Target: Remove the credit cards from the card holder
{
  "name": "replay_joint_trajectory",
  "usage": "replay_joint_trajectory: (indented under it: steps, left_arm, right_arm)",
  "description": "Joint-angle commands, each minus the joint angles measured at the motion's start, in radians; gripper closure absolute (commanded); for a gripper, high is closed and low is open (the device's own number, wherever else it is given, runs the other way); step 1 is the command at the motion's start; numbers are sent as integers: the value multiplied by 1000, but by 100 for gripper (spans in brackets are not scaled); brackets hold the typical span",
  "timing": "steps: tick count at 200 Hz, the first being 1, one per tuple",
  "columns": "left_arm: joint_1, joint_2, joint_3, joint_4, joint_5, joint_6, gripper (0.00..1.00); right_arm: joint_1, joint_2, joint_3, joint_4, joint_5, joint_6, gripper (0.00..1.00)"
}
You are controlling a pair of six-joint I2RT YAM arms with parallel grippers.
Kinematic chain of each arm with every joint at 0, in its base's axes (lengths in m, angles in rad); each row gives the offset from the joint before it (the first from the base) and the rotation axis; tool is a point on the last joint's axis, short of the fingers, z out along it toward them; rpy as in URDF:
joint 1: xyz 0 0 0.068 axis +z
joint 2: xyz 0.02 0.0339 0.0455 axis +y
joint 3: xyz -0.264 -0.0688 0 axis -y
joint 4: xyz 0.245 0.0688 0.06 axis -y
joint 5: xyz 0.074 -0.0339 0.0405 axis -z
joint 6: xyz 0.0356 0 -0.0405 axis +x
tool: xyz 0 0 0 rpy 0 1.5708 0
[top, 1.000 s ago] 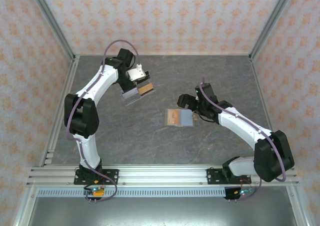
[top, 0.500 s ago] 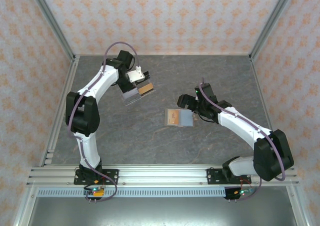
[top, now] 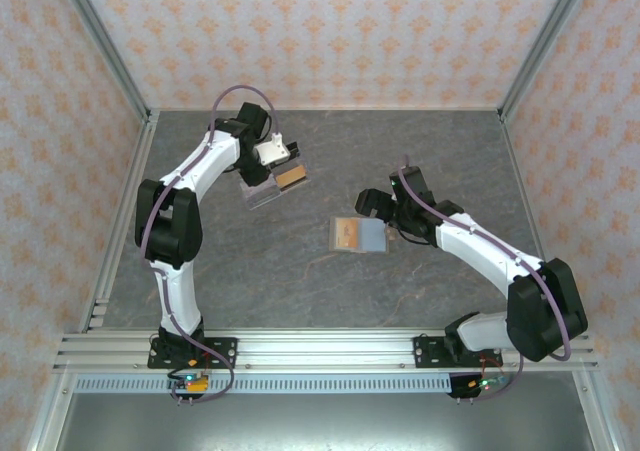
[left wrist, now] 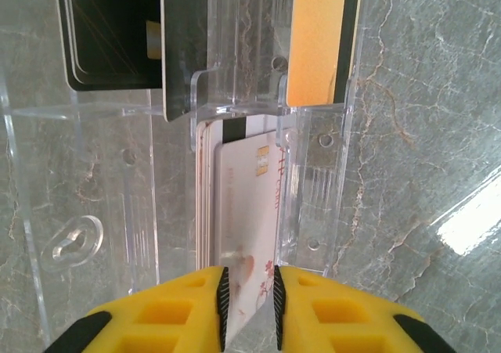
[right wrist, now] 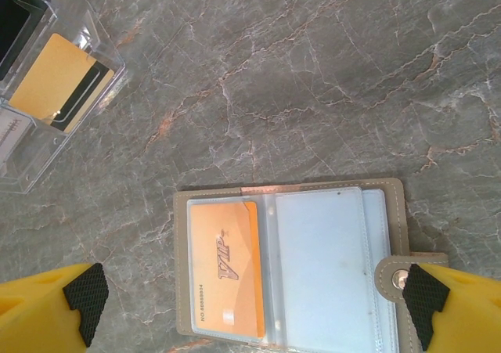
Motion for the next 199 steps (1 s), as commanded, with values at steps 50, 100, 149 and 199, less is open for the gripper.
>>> replay_joint_trajectory:
  steps: [50, 100, 149, 199]
  left_arm:
    - [5, -191, 2, 78, 94, -211, 69]
    - [-11, -405, -243, 294, 129, -659, 67]
    - [-85, -544, -515, 454, 52, -1081, 63]
    - [-205, -598, -729, 546, -116, -1303, 54]
  right_arm:
    - [-4, 36, 38, -41, 19, -6, 0]
    - [46, 146, 79, -67, -19, 8, 23]
    - [93, 278, 120, -21, -123, 23, 50]
    - [93, 359, 123, 32, -151, 33, 57]
